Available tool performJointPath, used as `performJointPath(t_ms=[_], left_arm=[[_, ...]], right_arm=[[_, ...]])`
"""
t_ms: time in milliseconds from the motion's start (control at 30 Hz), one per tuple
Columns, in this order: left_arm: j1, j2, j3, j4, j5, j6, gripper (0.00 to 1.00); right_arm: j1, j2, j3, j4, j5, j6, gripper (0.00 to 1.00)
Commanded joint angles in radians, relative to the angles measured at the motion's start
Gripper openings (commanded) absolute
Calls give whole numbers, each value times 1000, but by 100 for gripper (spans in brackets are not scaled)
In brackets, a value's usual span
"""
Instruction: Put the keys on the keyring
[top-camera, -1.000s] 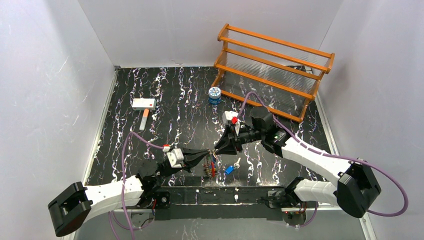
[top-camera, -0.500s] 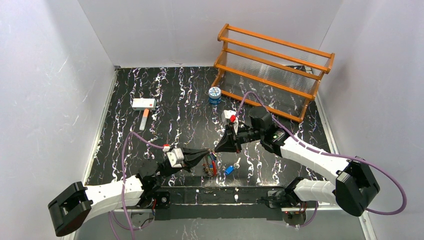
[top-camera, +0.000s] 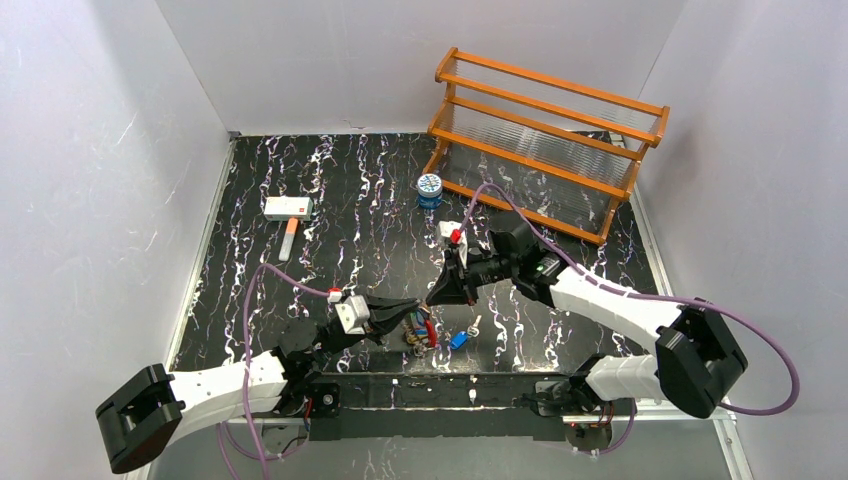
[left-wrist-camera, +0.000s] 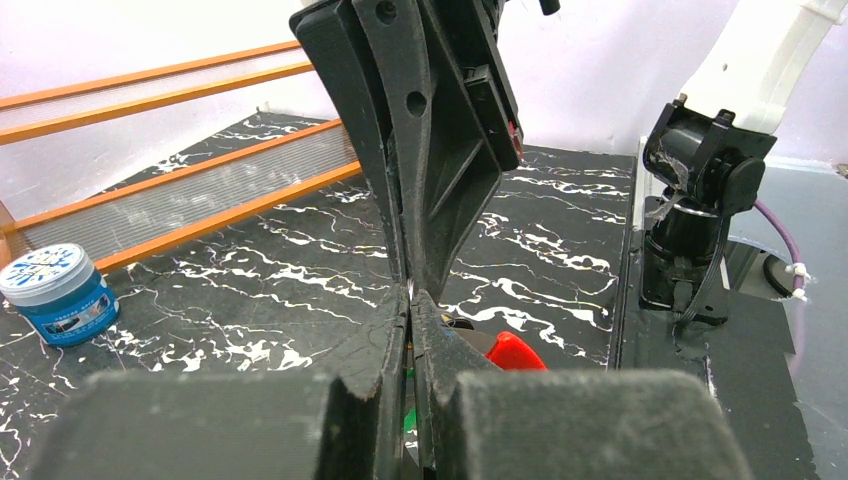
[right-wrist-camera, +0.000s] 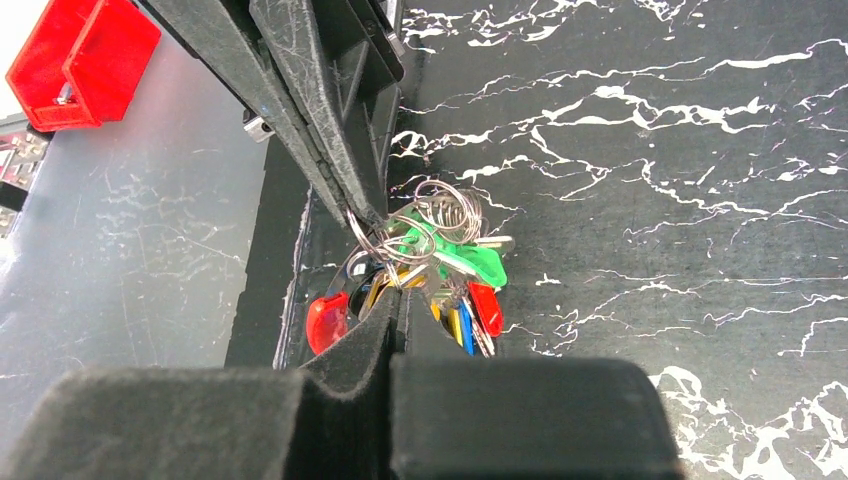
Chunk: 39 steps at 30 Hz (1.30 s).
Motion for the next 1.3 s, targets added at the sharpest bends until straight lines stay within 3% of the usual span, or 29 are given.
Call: performJointPath(t_ms=[0, 300, 333, 467, 667, 933, 1133, 1267], left_arm=[[-3, -22, -85, 111, -12, 0, 0], [-3, 6, -85, 111, -5, 0, 0], [-3, 5, -86, 111, -9, 0, 0], [-3, -7, -89, 109, -17, 0, 0], [-3, -7, -94, 109, -15, 1, 0], [-4, -7, -92, 109, -7, -20, 0], [-3, -7, -89, 109, -2, -29, 0], [-3, -9, -86, 109, 0, -31, 0]], right_arm=[[-2, 38, 52, -40, 1, -4, 1], [-1, 51, 43, 4, -77, -3, 2], [0, 45, 36, -4, -85, -21, 5], [0, -13, 0, -26, -100, -113, 34], [0, -148, -42, 0, -35, -179, 45], [0, -184, -71, 206, -48, -87, 45], [26, -114, -51, 238, -46, -59, 43], [48, -86, -35, 240, -35, -59, 35]])
